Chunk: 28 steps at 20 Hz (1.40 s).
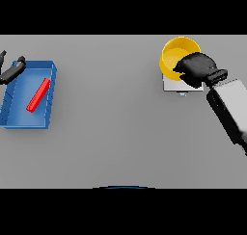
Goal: Pick up the red beaker and tilt it to pour out 1 green nut into yellow bowl. Pick up the yellow bowl and place it on the metallic measuring scale.
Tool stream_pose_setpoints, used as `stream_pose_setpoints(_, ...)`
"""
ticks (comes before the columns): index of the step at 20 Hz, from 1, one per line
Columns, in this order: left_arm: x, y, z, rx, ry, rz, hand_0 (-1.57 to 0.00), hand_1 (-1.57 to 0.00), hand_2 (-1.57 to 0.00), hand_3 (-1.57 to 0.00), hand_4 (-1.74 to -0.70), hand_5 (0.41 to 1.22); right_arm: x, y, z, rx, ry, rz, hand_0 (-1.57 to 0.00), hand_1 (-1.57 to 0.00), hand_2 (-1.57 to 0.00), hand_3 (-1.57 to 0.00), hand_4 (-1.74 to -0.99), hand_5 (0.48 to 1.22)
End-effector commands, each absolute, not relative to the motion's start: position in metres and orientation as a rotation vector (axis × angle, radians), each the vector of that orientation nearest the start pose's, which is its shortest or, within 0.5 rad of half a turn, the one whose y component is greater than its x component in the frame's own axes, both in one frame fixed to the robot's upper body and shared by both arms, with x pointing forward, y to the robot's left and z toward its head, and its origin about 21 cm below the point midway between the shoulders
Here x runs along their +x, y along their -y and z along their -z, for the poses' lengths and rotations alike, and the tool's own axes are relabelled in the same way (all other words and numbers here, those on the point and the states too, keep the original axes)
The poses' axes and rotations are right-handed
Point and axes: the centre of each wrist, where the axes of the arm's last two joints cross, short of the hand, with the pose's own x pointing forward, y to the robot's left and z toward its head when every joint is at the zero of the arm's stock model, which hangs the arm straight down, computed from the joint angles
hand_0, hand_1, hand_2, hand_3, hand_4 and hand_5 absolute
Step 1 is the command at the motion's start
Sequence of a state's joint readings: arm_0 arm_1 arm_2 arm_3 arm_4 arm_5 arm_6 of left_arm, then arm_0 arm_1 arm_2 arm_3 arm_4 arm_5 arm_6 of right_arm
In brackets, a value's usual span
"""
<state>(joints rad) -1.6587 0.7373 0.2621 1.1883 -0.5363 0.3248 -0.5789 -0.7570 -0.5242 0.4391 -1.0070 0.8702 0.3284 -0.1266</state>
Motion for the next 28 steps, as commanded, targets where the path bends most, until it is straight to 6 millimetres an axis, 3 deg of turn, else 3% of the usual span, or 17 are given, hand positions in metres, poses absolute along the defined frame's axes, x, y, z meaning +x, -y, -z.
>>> stream_pose_setpoints(1, 0.349, -0.349, -0.110, 0.601, 1.100, 0.405, 0.00, 0.00, 0.00, 0.00, -0.72, 0.725, 0.405, 0.241, -0.101, -0.772, 1.193, -1.744, -1.57, -1.57, -1.50, -1.17, -1.741, 1.221)
stream_pose_setpoints(9, 0.346, -0.349, -0.106, 0.598, 1.097, 0.403, 0.00, 0.00, 0.00, 0.00, -0.73, 0.710, 0.420, 0.257, -0.079, -0.717, 1.134, -1.655, -1.56, -1.57, -1.41, -1.37, -1.741, 1.221)
stream_pose_setpoints(13, 0.344, -0.349, -0.105, 0.604, 1.095, 0.406, 0.00, 0.00, 0.00, 0.00, -0.73, 0.712, 0.422, 0.259, -0.075, -0.679, 1.103, -1.642, -1.42, -1.57, -1.36, -1.49, -1.741, 1.221)
stream_pose_setpoints(15, 0.344, -0.347, -0.107, 0.597, 1.093, 0.415, 0.00, 0.00, 0.00, 0.00, -0.73, 0.715, 0.421, 0.259, -0.075, -0.669, 1.097, -1.642, -1.40, -1.57, -1.39, -1.36, -1.741, 1.221)
stream_pose_setpoints(16, 0.347, -0.346, -0.104, 0.596, 1.085, 0.407, 0.00, 0.00, 0.00, 0.00, -0.73, 0.717, 0.422, 0.258, -0.074, -0.661, 1.097, -1.634, -1.33, -1.46, -1.42, -1.20, -1.741, 1.221)
stream_pose_setpoints(17, 0.350, -0.348, -0.108, 0.600, 1.084, 0.397, 0.00, 0.00, 0.00, 0.00, -0.73, 0.720, 0.422, 0.260, -0.075, -0.653, 1.103, -1.630, -1.13, -1.32, -1.33, -1.06, -1.701, 1.221)
stream_pose_setpoints(19, 0.348, -0.347, -0.104, 0.588, 1.097, 0.407, 0.00, 0.00, 0.00, 0.00, -0.73, 0.728, 0.422, 0.264, -0.076, -0.638, 1.094, -1.607, -0.72, -0.98, -1.04, -0.83, -1.619, 1.072)
stream_pose_setpoints(21, 0.350, -0.347, -0.106, 0.584, 1.094, 0.408, 0.00, 0.00, 0.00, 0.00, -0.73, 0.723, 0.423, 0.262, -0.074, -0.653, 1.061, -1.610, -0.46, -0.70, -0.80, -0.67, -1.563, 0.971)
stream_pose_setpoints(24, 0.348, -0.349, -0.103, 0.592, 1.087, 0.402, 0.00, 0.00, 0.00, 0.00, -0.72, 0.708, 0.423, 0.266, -0.075, -0.658, 1.046, -1.639, -0.24, -0.38, -0.52, -0.53, -1.501, 0.877)
stream_pose_setpoints(28, 0.350, -0.350, -0.105, 0.590, 1.097, 0.391, 0.00, 0.00, 0.00, 0.00, -0.72, 0.699, 0.422, 0.264, -0.069, -0.641, 1.033, -1.663, -0.10, -0.16, -0.25, -0.38, -1.442, 0.814)
